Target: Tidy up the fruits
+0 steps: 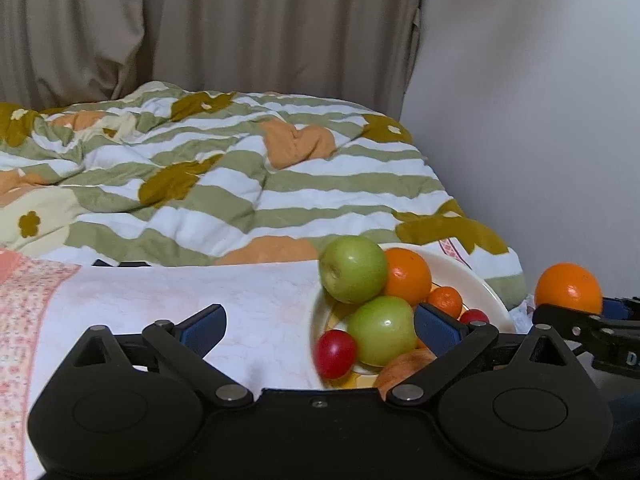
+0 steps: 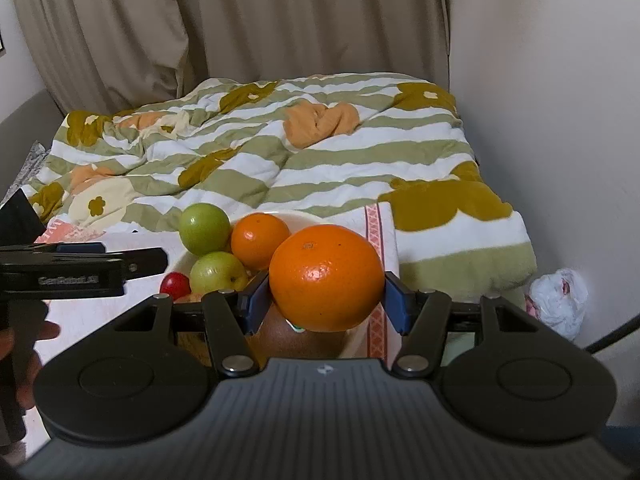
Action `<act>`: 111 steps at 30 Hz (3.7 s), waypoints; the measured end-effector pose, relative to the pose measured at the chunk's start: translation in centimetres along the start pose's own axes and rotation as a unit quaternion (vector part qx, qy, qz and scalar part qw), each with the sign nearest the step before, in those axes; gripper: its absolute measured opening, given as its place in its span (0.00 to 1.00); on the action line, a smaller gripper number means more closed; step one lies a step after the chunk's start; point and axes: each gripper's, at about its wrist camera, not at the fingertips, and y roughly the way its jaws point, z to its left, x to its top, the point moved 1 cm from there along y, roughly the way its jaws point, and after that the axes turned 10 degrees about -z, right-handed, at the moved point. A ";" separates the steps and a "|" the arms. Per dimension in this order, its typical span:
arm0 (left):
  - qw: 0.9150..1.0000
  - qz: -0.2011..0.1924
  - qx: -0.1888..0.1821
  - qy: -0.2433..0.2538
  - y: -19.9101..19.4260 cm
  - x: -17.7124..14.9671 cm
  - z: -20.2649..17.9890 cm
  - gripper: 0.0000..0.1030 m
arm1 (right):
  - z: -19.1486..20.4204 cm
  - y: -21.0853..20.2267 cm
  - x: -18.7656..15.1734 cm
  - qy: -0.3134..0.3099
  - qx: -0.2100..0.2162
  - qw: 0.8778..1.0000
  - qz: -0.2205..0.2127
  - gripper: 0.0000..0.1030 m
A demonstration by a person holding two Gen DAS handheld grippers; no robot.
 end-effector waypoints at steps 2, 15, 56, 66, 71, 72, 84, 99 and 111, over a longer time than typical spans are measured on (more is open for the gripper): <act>1.000 -0.006 0.003 -0.005 -0.8 0.2 0.4 0.99 | 0.2 0.5 0.3 -0.002 0.003 1.000 0.001 0.72; 0.998 -0.018 0.054 0.008 -4.2 -0.6 1.7 1.00 | 1.9 5.1 -0.2 -0.034 0.026 0.999 0.015 0.72; 0.989 -0.095 0.111 0.010 -23.5 -2.7 5.8 1.00 | 11.8 -11.5 0.0 -0.087 0.012 0.995 -0.052 1.00; 0.992 -0.065 0.105 0.040 -26.2 -5.0 10.0 1.00 | 17.2 -17.3 -3.8 -0.051 -0.020 0.998 -0.016 1.00; 0.992 -0.051 0.107 0.038 -26.7 -7.0 10.9 1.00 | 17.8 -17.1 -6.1 -0.031 -0.048 0.998 0.019 1.00; 0.992 -0.050 0.106 0.037 -26.7 -7.2 11.0 1.00 | 17.9 -17.1 -6.5 -0.028 -0.050 0.998 0.023 1.00; 0.993 -0.043 0.103 0.030 -26.5 -7.6 11.9 1.00 | 19.1 -17.3 -7.8 -0.043 -0.065 0.996 0.034 1.00; 0.993 -0.051 0.104 0.029 -26.5 -7.1 12.1 1.00 | 19.2 -17.4 -7.6 -0.044 -0.067 0.996 0.035 1.00; 0.991 -0.056 0.118 0.044 -26.3 -7.1 11.5 1.00 | 18.6 -17.4 -7.4 -0.042 -0.068 0.996 0.034 1.00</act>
